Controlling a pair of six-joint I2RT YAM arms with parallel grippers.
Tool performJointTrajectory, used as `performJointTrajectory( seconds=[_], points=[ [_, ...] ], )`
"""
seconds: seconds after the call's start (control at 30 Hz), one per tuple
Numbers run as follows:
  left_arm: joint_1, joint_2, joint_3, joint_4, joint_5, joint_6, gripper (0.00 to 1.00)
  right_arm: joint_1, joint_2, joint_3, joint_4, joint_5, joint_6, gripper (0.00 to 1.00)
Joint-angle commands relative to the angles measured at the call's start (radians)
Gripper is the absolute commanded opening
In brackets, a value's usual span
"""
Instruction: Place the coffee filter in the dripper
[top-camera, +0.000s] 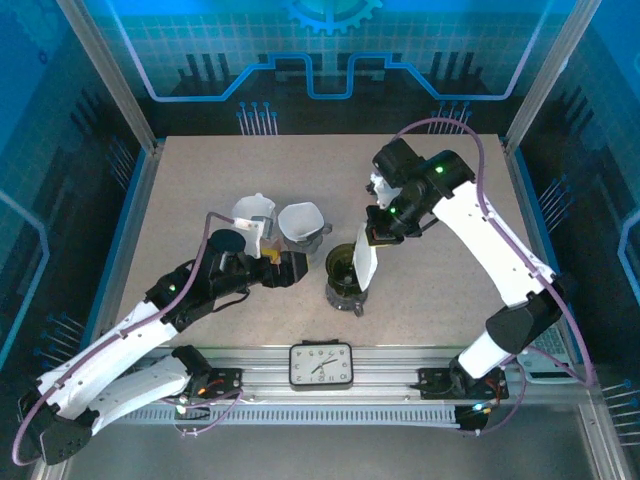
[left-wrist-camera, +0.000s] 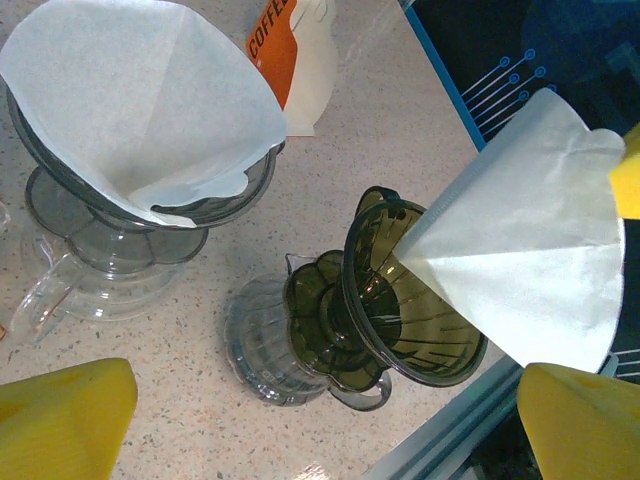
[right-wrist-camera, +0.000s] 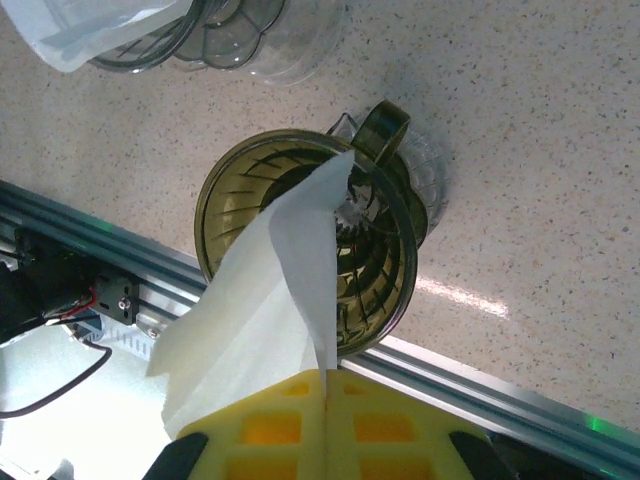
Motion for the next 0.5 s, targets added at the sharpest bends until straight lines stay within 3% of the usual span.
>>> performJointTrajectory(
  seconds=[0.0, 0.47],
  points=[
    [0.010, -0.004, 0.008, 0.032, 0.032, -0.005, 0.99, 0.011, 0.033, 0.050, -0.053, 0.019, 0.028, 0.00],
    [0.007, 0.135, 0.022, 0.190, 0.225, -0.016, 0.99, 0.072, 0.175, 0.131, -0.118, 0.093, 0.014, 0.00]
  ],
)
